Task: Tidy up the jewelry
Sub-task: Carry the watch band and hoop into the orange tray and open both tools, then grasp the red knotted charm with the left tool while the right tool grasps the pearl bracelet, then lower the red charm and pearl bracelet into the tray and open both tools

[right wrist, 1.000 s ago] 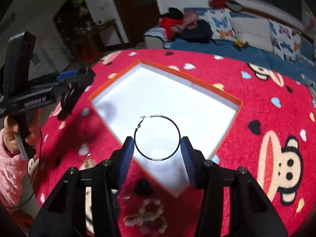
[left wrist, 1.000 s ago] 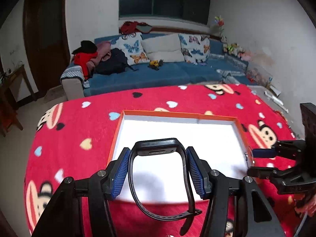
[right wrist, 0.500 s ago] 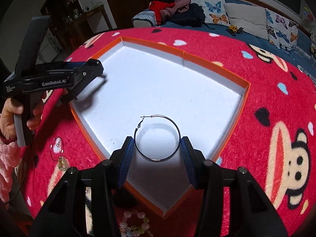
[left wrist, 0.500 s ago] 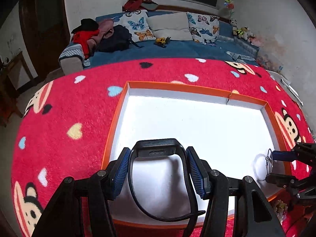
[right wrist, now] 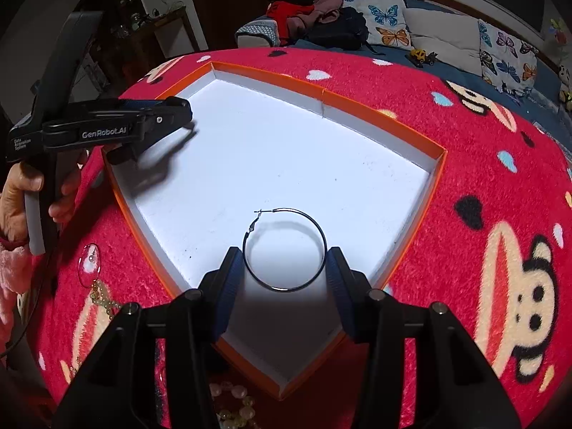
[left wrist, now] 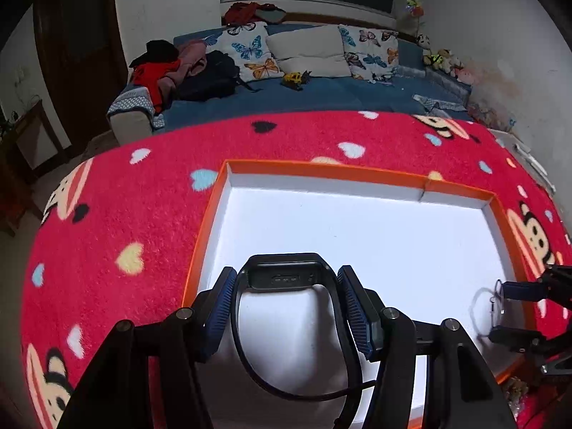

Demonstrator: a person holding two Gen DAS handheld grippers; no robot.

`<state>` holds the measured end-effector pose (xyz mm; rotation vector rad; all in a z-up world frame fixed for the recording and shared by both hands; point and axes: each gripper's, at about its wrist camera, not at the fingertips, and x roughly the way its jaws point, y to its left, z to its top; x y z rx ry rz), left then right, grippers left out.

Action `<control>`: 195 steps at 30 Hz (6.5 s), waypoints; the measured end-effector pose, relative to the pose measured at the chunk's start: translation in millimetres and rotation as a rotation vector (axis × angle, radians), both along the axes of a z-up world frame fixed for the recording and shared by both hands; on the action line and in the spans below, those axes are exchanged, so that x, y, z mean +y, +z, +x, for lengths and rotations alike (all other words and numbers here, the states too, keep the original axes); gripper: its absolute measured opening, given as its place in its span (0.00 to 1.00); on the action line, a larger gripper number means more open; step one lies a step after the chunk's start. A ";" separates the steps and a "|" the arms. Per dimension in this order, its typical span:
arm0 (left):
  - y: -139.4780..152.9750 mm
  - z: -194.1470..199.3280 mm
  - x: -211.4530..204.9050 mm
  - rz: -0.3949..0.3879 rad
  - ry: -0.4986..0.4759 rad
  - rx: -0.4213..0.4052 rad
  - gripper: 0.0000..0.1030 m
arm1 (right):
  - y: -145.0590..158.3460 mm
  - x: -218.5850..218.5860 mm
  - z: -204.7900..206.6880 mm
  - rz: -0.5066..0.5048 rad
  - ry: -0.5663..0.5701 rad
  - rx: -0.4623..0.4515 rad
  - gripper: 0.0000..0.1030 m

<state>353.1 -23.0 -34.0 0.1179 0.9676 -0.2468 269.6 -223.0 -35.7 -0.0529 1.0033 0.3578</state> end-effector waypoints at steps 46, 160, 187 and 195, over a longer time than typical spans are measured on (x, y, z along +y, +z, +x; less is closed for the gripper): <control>23.6 -248.4 12.9 -0.119 -0.007 -0.079 0.65 | -0.4 -6.9 -146.1 0.040 0.018 -0.042 0.57; 31.9 -99.5 -68.2 -0.142 -0.228 -0.036 0.17 | 123.9 -41.0 -20.4 0.118 0.016 -0.337 0.16; -2.4 -91.7 -81.9 -0.088 -0.233 0.019 0.54 | 29.4 -42.9 33.0 0.047 -0.080 -0.127 0.18; 23.2 -108.9 -68.9 -0.104 -0.201 -0.030 0.54 | 50.9 -40.1 3.3 0.056 -0.051 -0.158 0.27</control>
